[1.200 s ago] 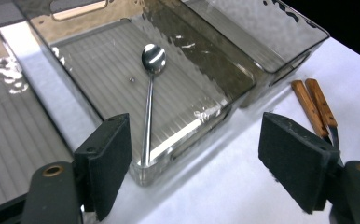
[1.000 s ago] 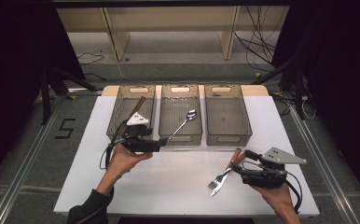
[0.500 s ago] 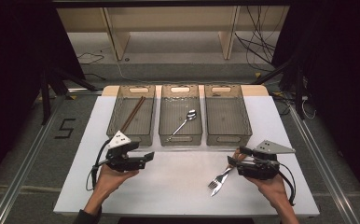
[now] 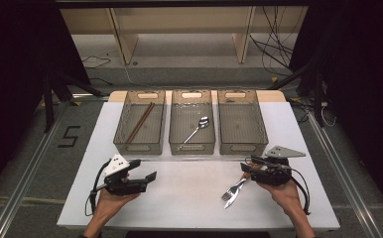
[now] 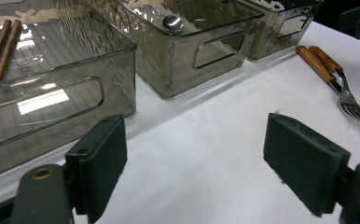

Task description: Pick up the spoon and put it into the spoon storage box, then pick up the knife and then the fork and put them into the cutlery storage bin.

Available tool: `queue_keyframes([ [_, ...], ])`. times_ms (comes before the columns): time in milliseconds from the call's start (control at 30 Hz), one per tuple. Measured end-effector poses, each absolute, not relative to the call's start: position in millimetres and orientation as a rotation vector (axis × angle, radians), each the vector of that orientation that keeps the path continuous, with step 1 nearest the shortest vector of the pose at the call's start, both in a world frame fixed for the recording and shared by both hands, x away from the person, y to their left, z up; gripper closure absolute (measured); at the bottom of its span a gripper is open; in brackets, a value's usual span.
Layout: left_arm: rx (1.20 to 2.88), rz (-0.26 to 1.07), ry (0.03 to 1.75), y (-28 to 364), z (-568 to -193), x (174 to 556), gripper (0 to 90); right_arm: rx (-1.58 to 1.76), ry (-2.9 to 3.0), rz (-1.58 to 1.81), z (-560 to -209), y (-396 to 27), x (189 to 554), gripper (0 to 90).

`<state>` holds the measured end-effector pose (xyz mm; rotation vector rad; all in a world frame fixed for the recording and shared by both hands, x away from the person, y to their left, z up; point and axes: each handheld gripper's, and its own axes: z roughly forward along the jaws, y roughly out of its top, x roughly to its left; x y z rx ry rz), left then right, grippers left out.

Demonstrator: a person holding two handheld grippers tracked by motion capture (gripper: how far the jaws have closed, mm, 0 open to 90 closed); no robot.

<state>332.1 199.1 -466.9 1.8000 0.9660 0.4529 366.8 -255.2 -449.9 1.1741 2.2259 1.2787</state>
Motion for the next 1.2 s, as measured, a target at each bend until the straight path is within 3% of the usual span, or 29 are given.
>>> queue_keyframes([
  [200,1.794,0.442,0.954,199,-472,325,19.8,1.177,2.231,1.246,-452,-256,370,54.7],
  [733,1.786,0.415,0.963,197,-478,320,19.5,1.185,2.276,1.105,-461,-256,384,89.9],
  [1200,1.791,0.423,0.955,198,-481,319,19.6,1.232,2.332,0.954,-480,-252,407,90.0],
])
